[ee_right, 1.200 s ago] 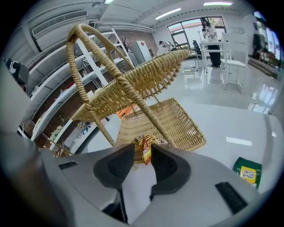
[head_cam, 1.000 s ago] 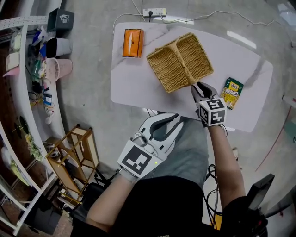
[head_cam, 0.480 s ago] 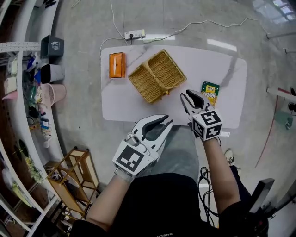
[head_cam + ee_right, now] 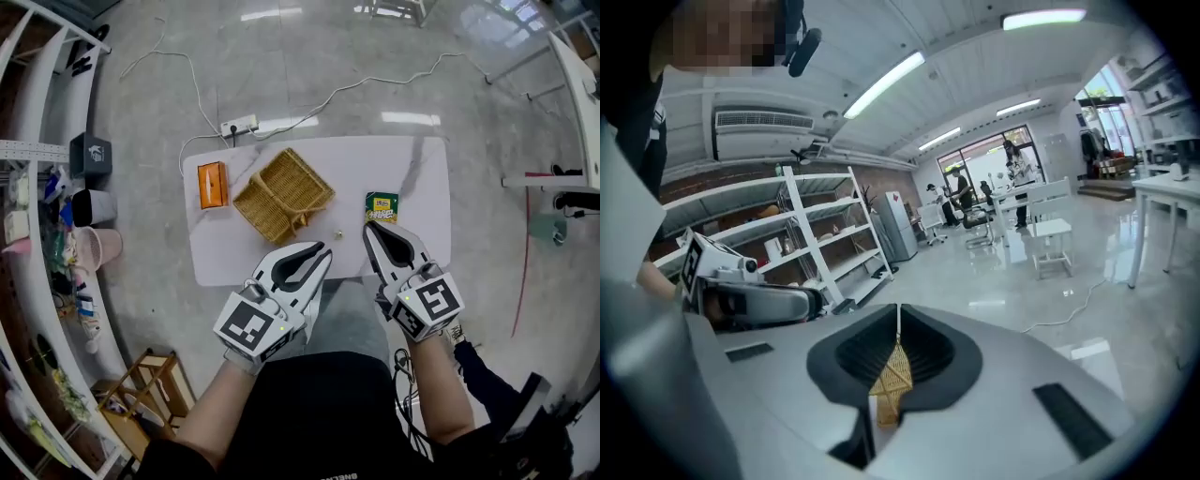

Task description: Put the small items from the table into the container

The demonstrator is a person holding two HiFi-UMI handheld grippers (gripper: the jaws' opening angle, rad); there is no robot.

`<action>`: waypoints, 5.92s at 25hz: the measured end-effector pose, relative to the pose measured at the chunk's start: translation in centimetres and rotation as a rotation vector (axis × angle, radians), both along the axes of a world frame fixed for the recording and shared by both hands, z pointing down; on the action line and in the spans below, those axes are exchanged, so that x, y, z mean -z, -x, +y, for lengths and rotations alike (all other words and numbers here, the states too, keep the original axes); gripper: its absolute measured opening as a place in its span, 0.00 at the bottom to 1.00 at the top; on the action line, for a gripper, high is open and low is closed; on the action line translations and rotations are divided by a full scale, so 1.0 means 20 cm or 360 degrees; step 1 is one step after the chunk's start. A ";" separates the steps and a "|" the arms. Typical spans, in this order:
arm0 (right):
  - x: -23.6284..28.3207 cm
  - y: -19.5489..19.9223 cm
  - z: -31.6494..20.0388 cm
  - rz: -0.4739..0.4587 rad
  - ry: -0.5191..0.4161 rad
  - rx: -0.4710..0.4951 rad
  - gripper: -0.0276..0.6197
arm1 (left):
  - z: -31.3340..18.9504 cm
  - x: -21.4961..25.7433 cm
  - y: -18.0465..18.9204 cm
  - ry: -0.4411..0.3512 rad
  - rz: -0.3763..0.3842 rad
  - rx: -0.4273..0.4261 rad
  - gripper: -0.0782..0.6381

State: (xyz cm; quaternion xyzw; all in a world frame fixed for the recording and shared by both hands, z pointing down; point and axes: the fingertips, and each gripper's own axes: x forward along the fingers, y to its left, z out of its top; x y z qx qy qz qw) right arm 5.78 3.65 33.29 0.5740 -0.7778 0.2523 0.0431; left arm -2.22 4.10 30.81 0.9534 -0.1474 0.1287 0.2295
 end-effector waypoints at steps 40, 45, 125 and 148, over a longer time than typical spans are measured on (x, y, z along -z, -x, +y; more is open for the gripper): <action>0.49 -0.26 0.39 0.0020 -0.0241 -0.0427 0.06 | 0.05 0.41 -0.18 -0.0168 0.0112 -0.0279 0.17; 0.46 -0.27 0.39 0.0013 -0.0223 -0.0410 0.06 | 0.07 0.39 -0.19 -0.0170 0.0105 -0.0293 0.17; -2.34 0.19 0.38 0.0572 0.1378 0.0682 0.29 | 0.02 -0.63 0.52 0.0351 -0.0283 0.0476 0.17; -2.24 0.21 0.25 0.0473 0.1275 0.0658 0.22 | 0.00 -0.63 0.49 0.0380 -0.0285 0.0474 0.17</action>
